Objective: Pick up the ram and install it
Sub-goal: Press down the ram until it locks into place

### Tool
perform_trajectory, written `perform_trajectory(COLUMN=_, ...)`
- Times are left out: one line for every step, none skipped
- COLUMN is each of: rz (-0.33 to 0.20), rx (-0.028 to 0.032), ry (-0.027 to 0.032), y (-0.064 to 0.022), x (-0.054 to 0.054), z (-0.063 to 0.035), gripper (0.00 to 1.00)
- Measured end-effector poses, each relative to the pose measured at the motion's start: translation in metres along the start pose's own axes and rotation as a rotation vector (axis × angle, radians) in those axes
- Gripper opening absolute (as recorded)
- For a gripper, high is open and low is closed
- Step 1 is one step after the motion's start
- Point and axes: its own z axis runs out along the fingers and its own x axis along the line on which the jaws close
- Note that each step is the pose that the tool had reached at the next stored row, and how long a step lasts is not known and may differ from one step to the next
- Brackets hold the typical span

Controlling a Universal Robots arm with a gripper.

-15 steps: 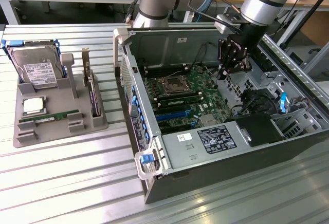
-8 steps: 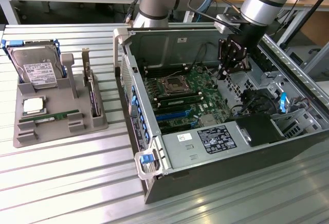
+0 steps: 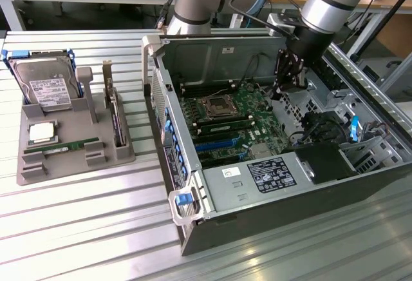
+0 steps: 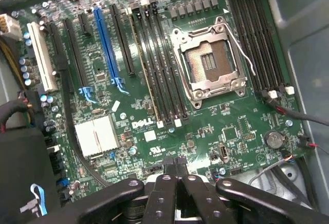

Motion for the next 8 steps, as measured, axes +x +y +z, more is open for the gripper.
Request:
perform_trajectory(rz=0.025, rx=-0.0009, ry=-0.0019, y=0.0000, x=0.0000, z=0.0001, gripper=0.11)
perform_trajectory(rz=0.054, rx=-0.0019, ry=-0.0041, y=0.0000, x=0.0000, z=0.0001, gripper=0.11)
perform_trajectory(rz=0.082, rx=-0.0030, ry=-0.0062, y=0.0000, x=0.0000, z=0.0002, gripper=0.11)
perform_trajectory(rz=0.125, rx=-0.0046, ry=-0.0095, y=0.0000, x=0.0000, z=0.0003, gripper=0.11)
perform_trajectory(rz=0.171, rx=-0.0062, ry=-0.0129, y=0.0000, x=0.0000, z=0.0004, gripper=0.11)
perform_trajectory(rz=0.202, rx=-0.0073, ry=-0.0153, y=0.0000, x=0.0000, z=0.0005, gripper=0.11)
perform_trajectory(rz=0.216, rx=-0.0078, ry=-0.0164, y=0.0000, x=0.0000, z=0.0006, gripper=0.11)
perform_trajectory(rz=0.255, rx=-0.0093, ry=-0.0192, y=-0.0001, x=0.0000, z=0.0007, gripper=0.11)
